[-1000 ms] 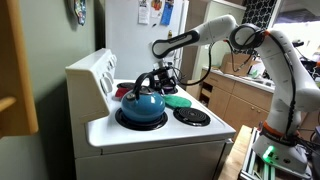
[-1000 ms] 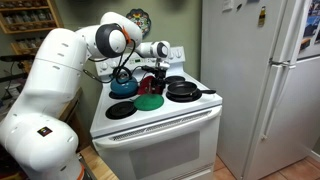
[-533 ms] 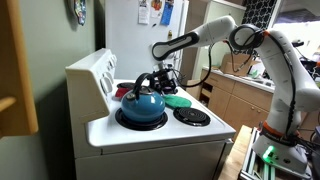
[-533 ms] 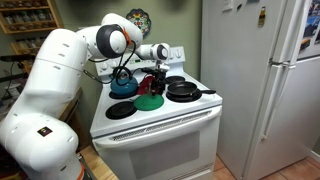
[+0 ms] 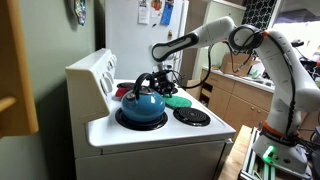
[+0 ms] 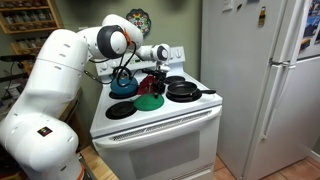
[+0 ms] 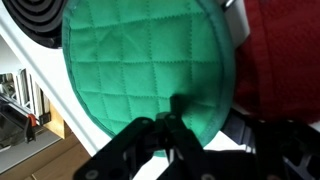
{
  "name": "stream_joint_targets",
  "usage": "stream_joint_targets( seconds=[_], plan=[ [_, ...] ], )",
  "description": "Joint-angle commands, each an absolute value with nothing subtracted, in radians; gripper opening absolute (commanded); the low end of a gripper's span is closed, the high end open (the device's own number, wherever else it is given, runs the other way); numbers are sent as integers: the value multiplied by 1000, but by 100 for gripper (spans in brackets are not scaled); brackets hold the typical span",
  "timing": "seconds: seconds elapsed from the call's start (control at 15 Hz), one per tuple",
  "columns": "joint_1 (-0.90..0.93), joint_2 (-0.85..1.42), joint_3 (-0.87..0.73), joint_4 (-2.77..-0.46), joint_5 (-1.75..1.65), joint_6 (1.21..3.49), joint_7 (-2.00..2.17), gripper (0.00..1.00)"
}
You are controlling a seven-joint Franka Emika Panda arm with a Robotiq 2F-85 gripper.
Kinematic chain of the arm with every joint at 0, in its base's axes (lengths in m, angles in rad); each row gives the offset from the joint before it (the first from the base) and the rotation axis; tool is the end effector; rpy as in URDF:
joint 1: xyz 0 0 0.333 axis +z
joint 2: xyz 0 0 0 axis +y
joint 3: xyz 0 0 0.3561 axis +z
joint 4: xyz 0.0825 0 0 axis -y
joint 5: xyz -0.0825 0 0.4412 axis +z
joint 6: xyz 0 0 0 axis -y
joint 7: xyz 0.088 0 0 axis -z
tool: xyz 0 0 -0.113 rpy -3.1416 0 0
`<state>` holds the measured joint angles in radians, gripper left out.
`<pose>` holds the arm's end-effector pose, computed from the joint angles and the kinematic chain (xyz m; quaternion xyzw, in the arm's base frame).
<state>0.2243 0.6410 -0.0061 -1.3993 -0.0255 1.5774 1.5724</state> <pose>0.7211 0.1578 0.3027 0.7605 -0.6073 -0.1323 0.1879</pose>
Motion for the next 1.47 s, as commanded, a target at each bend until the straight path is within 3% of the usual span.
stream_joint_targets(
  seconds=[0.0, 0.13, 0.8, 0.87, 1.4],
  plan=[
    [225, 626, -2, -1426, -32, 1599, 1545, 8],
    [234, 597, -3, -1435, -48, 1589, 1543, 0],
    [285, 452, 21, -1382, -175, 1530, 1513, 1],
    [273, 467, 18, -1379, -160, 1526, 1526, 5],
    [284, 542, 19, -1235, -136, 1496, 1605, 1]
  ],
)
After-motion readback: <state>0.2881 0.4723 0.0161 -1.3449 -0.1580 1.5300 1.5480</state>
